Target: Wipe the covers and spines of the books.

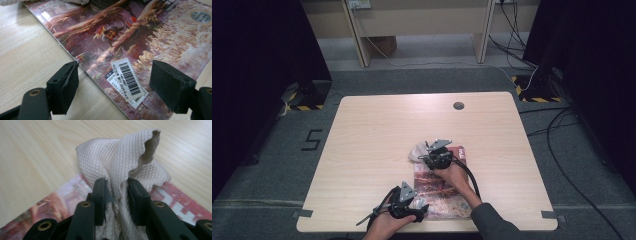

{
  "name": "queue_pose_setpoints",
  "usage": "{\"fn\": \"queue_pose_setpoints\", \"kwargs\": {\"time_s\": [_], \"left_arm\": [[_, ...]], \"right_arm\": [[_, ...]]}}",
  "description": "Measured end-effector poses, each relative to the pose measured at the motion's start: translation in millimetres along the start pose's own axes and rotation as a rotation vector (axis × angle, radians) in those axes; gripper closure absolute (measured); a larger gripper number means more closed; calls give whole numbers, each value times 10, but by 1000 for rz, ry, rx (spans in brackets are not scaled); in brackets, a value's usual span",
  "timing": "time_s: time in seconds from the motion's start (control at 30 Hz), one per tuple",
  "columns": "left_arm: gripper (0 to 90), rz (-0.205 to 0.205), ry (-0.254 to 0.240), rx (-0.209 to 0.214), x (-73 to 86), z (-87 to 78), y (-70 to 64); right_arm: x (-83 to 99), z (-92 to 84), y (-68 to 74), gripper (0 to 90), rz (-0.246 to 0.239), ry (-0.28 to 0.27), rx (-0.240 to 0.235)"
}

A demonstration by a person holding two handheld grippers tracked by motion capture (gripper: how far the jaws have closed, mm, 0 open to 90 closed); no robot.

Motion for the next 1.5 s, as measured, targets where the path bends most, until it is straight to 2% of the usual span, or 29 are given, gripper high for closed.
{"fn": "queue_pose_setpoints", "kwargs": {"time_s": [0.07, 0.13, 0.3, 0.4, 0.47, 0.67, 0.77, 0.87, 1.0, 1.13, 1.27, 1.5], "left_arm": [[223, -1, 1, 1, 0, 0, 2], [222, 0, 1, -1, 0, 0, 1], [221, 3, 0, -2, 0, 0, 1], [221, 3, 0, 0, 1, 0, 2], [221, 2, 0, 1, 0, 1, 3], [213, 3, 0, -3, -1, 2, 3], [213, 6, 0, -5, 2, 0, 3], [210, 26, -4, -23, 1, -4, -13], [221, 53, -11, -52, 2, -16, -46], [210, 61, 14, -44, 38, -57, -34], [187, 49, 20, -31, 103, -93, -17], [177, 49, 27, -25, 193, -154, -4]], "right_arm": [[3, -3, 30, 699, -27, 1, -3], [-2, -4, 33, 697, -29, 4, -3], [-50, 36, 3, 689, 13, 0, -9], [-78, 42, 31, 696, -19, 5, 23], [-71, 39, 50, 696, -25, 2, 20], [-17, 14, 151, 695, -46, 1, -38], [15, -1, 179, 695, -66, -4, -45], [54, -14, 187, 695, -62, -12, -56], [87, -38, 226, 695, -82, -11, -59], [148, -64, 261, 695, -87, -19, -73], [230, -95, 271, 693, -99, -39, -74], [351, -180, 254, 693, -92, -26, -76]]}}
Point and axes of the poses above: each handheld gripper's, and its own axes: z roughly forward along the jaws, x roughly out of its underside, y roughly to its left, the point moved 2 cm from there along z, roughly forward along the jaws, and after that the axes turned 15 degrees about y, right-handed, at the moved point
